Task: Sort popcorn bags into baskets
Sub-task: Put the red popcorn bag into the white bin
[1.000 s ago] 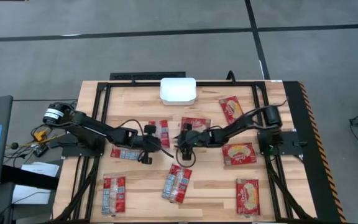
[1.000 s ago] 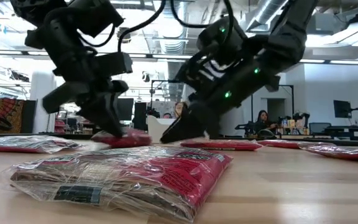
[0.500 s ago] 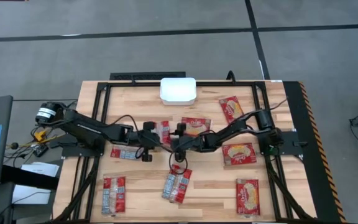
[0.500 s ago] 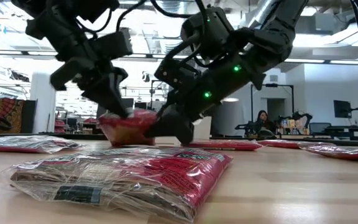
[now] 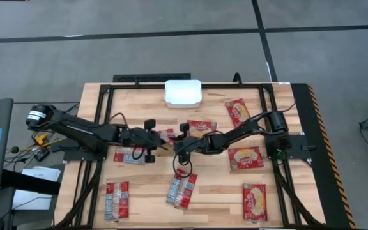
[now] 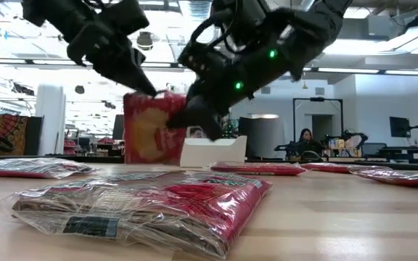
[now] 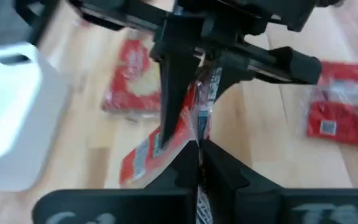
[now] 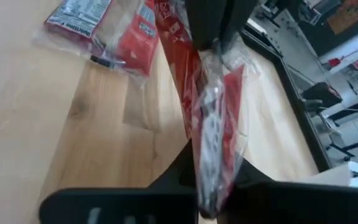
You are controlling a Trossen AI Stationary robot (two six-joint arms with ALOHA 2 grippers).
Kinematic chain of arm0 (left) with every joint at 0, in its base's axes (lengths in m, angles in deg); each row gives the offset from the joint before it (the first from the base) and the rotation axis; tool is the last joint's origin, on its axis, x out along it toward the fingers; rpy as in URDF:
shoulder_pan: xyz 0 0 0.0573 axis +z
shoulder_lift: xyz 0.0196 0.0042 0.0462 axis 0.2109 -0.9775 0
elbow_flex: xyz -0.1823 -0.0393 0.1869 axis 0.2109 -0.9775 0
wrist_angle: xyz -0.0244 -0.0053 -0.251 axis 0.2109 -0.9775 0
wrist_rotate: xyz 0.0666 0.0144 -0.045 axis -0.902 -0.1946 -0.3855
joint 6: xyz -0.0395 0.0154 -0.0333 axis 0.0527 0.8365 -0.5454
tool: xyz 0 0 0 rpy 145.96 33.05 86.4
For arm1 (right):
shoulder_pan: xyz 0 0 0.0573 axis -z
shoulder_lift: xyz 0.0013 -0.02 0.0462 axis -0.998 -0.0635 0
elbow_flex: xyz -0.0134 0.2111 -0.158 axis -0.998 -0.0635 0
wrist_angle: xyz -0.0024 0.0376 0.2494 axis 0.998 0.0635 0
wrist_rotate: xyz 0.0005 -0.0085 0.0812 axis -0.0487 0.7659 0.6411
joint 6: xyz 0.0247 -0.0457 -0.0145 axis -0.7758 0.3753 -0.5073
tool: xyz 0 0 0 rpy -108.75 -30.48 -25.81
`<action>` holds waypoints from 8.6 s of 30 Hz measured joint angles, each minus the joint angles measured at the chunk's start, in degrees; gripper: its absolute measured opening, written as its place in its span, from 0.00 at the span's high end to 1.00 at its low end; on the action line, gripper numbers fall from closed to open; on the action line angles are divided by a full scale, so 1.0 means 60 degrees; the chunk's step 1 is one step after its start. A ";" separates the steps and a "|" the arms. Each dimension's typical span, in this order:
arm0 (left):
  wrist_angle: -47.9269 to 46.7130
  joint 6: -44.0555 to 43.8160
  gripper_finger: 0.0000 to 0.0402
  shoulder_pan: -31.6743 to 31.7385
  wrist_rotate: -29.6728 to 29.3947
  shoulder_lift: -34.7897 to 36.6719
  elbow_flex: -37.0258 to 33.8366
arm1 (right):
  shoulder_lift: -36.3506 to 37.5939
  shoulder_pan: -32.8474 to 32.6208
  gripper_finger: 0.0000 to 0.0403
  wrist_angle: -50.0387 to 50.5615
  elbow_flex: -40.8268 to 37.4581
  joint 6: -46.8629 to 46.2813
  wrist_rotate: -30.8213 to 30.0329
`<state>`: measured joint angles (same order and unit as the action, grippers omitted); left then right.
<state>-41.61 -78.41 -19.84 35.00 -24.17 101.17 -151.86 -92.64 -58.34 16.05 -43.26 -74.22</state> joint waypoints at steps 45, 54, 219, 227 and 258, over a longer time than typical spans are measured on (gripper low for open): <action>0.3194 0.0006 0.98 0.2544 0.2891 -0.0432 -0.0008 | 0.3849 0.1449 0.72 0.4323 -0.0266 -0.4036 0.3161; 0.6580 -0.0203 0.99 0.2739 0.2544 0.0828 -0.1782 | 0.5575 0.2016 0.50 -0.1180 -0.3905 -0.5297 0.2810; 0.3133 0.3954 0.58 0.9374 0.5471 -0.6597 0.4539 | 0.6607 0.1959 0.75 0.2945 -0.2925 -0.5777 0.1750; 0.3451 0.4163 0.56 0.9133 0.5288 -0.6565 0.4539 | 0.6607 0.1962 0.75 0.3008 -0.2925 -0.5774 0.1750; -0.4135 0.2042 0.63 0.7045 0.6169 -0.2382 0.4433 | 0.4897 0.1938 0.74 0.7568 -0.2922 -0.7381 0.1316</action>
<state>-66.42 -66.16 22.43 72.02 -38.46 127.77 -122.48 -81.01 -12.93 -1.48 -87.55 -66.32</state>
